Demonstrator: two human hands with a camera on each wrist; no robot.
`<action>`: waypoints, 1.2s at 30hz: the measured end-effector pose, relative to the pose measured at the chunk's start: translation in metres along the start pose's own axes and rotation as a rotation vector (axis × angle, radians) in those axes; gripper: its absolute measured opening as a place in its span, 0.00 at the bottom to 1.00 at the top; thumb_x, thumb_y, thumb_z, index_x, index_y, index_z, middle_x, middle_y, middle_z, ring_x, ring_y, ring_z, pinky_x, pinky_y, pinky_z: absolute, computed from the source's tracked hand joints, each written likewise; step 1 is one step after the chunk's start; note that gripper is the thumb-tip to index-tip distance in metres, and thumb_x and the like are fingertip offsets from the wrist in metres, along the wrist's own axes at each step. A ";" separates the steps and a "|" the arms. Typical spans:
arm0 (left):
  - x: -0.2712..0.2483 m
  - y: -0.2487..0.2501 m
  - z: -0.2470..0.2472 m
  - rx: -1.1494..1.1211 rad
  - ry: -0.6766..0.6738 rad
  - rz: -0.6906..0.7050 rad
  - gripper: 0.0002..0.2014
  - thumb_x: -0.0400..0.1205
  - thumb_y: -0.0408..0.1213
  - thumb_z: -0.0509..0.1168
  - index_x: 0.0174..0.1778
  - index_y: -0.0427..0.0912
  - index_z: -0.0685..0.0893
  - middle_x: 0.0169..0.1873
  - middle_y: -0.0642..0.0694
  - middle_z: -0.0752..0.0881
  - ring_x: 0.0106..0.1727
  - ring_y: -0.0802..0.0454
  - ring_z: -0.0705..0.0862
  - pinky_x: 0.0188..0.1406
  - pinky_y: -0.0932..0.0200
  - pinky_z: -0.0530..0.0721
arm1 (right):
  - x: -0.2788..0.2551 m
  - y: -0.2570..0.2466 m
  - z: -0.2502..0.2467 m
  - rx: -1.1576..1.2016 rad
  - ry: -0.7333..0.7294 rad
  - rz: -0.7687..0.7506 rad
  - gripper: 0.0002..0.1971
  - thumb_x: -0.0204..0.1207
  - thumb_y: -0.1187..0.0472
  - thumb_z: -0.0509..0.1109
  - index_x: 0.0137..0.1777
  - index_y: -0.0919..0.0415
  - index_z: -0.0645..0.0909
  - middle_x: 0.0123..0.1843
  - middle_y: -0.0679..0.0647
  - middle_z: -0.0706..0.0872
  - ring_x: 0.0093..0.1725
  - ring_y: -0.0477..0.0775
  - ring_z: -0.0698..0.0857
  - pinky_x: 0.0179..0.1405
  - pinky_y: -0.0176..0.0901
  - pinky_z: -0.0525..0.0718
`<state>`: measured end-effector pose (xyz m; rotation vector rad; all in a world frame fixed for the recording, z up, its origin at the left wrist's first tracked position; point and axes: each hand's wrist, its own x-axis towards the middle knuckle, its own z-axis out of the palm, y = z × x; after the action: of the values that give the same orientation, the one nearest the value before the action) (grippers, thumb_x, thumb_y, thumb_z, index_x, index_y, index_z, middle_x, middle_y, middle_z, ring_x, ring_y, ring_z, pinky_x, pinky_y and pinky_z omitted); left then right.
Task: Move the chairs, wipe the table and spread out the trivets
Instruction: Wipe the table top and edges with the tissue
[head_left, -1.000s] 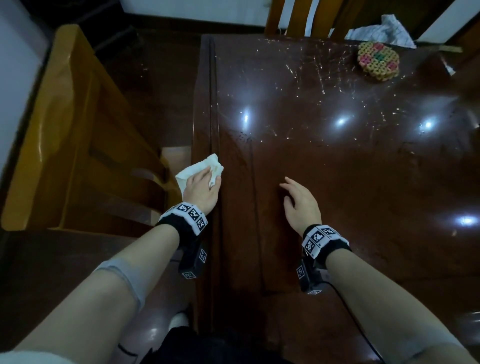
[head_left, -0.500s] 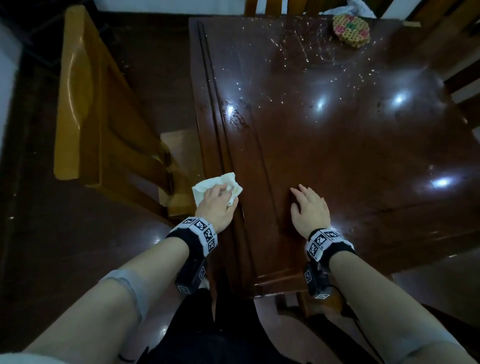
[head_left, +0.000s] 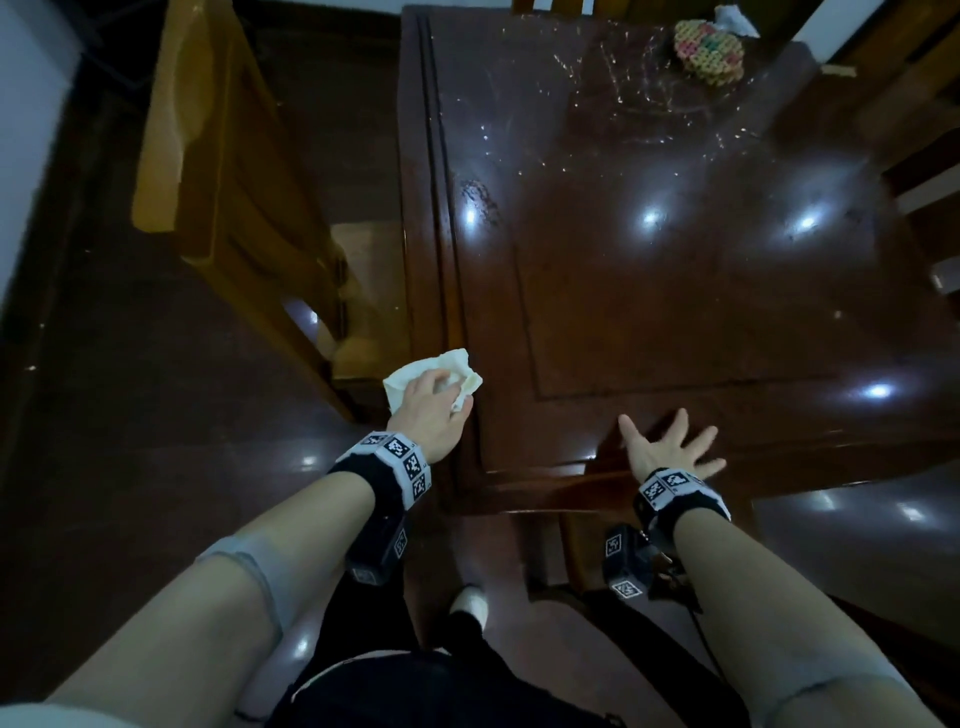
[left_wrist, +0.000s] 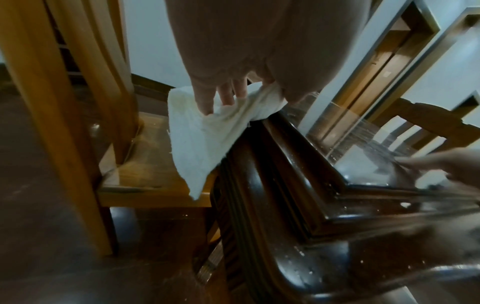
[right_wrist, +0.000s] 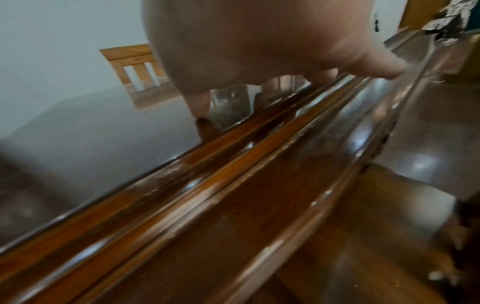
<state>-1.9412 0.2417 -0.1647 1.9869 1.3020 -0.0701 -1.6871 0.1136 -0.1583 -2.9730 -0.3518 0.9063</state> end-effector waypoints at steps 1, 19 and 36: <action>-0.003 0.002 0.002 -0.021 0.016 -0.018 0.23 0.89 0.47 0.51 0.74 0.38 0.75 0.78 0.44 0.64 0.79 0.46 0.60 0.77 0.51 0.64 | 0.001 0.005 -0.003 0.046 -0.024 0.020 0.49 0.70 0.25 0.60 0.84 0.37 0.39 0.86 0.50 0.31 0.83 0.71 0.38 0.76 0.80 0.50; -0.083 0.020 0.048 -0.107 0.002 -0.181 0.19 0.88 0.48 0.54 0.57 0.37 0.84 0.61 0.44 0.77 0.62 0.47 0.78 0.63 0.54 0.73 | 0.010 0.031 -0.007 0.191 -0.081 -0.151 0.58 0.61 0.31 0.76 0.83 0.33 0.41 0.84 0.53 0.27 0.82 0.78 0.49 0.75 0.78 0.59; -0.037 0.024 -0.047 -0.223 0.444 -0.200 0.18 0.88 0.46 0.51 0.60 0.40 0.82 0.49 0.43 0.84 0.52 0.42 0.82 0.55 0.50 0.77 | 0.011 0.030 -0.005 0.179 -0.099 -0.160 0.56 0.65 0.32 0.74 0.82 0.33 0.37 0.83 0.54 0.24 0.82 0.78 0.48 0.76 0.76 0.59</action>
<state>-1.9554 0.2370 -0.1017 1.7319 1.7037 0.4253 -1.6687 0.0871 -0.1627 -2.7007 -0.4756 1.0104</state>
